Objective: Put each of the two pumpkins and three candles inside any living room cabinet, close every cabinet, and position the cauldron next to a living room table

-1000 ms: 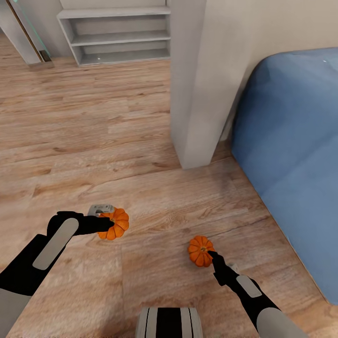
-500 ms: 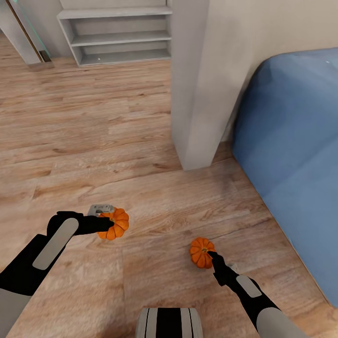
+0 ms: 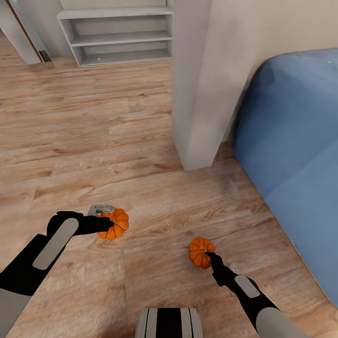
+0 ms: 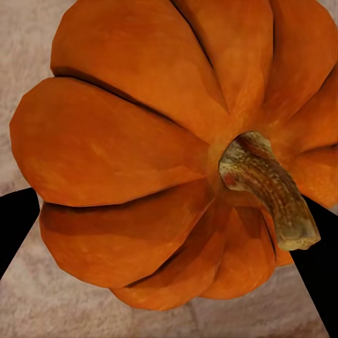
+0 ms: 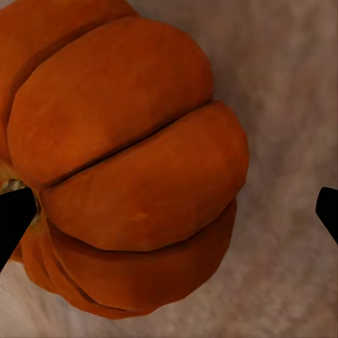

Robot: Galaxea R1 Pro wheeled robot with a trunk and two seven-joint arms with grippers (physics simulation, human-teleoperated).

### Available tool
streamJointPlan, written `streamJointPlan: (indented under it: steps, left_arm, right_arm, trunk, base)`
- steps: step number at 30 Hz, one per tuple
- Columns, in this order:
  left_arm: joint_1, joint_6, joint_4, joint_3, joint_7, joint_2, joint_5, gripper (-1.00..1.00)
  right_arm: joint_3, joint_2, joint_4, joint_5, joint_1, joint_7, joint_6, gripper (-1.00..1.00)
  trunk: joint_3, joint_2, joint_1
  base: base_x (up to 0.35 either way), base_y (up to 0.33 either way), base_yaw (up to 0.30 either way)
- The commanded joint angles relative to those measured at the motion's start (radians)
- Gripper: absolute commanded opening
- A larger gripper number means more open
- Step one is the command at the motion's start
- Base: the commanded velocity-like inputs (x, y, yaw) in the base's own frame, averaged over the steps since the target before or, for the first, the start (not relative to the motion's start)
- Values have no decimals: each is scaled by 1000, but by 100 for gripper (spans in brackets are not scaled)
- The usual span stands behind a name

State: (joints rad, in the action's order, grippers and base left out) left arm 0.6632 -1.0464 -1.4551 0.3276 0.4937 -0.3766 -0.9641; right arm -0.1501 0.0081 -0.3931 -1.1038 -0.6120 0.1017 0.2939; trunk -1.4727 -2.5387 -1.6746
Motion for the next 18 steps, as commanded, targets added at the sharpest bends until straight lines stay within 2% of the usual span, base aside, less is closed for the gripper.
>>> streamJointPlan:
  steps: [1, 7, 12, 18]
  left_arm:
    - [1, -1, -1, 2, 11, -1, -10, -100]
    - [1, -1, -1, 2, 11, -1, -10, -100]
    - [1, -1, -2, 2, 11, -1, -10, -100]
    - [1, -1, -2, 2, 11, -1, -10, -100]
  right_arm:
    - [-11, 1, 2, 13, 0, 1, 5, 100]
    - [-5, 1, 2, 13, -1, 23, 5, 100]
    - [48, 1, 3, 13, -3, 28, 5, 100]
    - [66, 1, 3, 13, -4, 29, 5, 100]
  trunk:
    - [-1, 0, 0]
    - [-1, 0, 0]
    - [-1, 0, 0]
    - [-1, 0, 0]
  base:
    - [3, 10, 0]
    - [1, 52, 0]
    - [0, 28, 0]
    - [0, 4, 0]
